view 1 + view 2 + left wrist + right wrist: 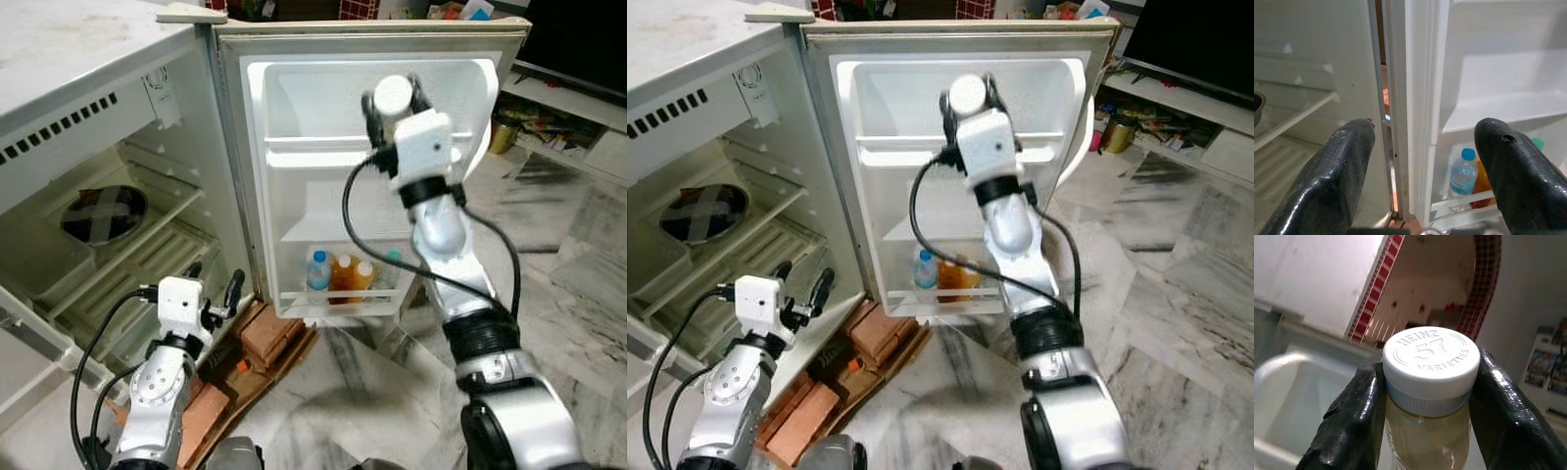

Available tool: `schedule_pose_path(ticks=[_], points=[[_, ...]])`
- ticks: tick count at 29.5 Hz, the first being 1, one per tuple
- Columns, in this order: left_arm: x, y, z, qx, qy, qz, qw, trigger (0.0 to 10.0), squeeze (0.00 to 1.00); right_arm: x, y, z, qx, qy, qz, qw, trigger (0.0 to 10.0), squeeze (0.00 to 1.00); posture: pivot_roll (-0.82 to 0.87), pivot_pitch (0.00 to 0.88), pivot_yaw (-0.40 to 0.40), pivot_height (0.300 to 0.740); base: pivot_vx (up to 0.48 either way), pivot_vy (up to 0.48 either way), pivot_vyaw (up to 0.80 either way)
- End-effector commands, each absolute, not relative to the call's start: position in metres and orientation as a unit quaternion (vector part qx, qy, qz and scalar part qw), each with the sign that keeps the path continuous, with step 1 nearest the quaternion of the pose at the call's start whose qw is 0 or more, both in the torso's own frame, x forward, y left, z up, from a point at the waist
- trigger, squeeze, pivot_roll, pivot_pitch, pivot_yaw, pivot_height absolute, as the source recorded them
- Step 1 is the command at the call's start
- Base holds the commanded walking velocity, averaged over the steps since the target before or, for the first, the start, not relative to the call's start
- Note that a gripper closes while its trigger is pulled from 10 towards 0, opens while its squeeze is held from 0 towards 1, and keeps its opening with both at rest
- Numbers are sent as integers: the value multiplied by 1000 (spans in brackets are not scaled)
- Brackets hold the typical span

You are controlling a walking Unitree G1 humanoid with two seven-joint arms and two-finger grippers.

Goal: Restocking fridge

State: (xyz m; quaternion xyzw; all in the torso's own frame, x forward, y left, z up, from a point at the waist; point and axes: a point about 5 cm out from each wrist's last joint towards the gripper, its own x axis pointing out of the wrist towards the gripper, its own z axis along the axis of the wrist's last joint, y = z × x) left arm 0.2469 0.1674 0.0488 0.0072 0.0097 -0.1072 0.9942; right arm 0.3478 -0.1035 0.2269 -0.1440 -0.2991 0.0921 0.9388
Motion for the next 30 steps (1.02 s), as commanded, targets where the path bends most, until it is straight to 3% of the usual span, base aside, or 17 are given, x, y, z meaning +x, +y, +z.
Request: schedule_pose_path(ticks=[1,12,25,30], points=[[248,166,52,6,2,-113,994,10000,0,351,-111,238,-150,-318,76,933,10000,0,159,0,-19,740,428,0,0],[246,167,49,9,9,-104,994,10000,0,361,-125,252,-174,-332,38,926,10000,0,162,0,-19,740,413,0,0],[247,169,50,8,11,-98,995,10000,0,364,-137,245,-188,-318,0,929,10000,0,163,0,-16,740,0,0,0],[246,168,49,8,12,-97,995,10000,0,372,-148,228,-180,-277,-15,944,10000,0,166,0,-15,740,0,0,0]])
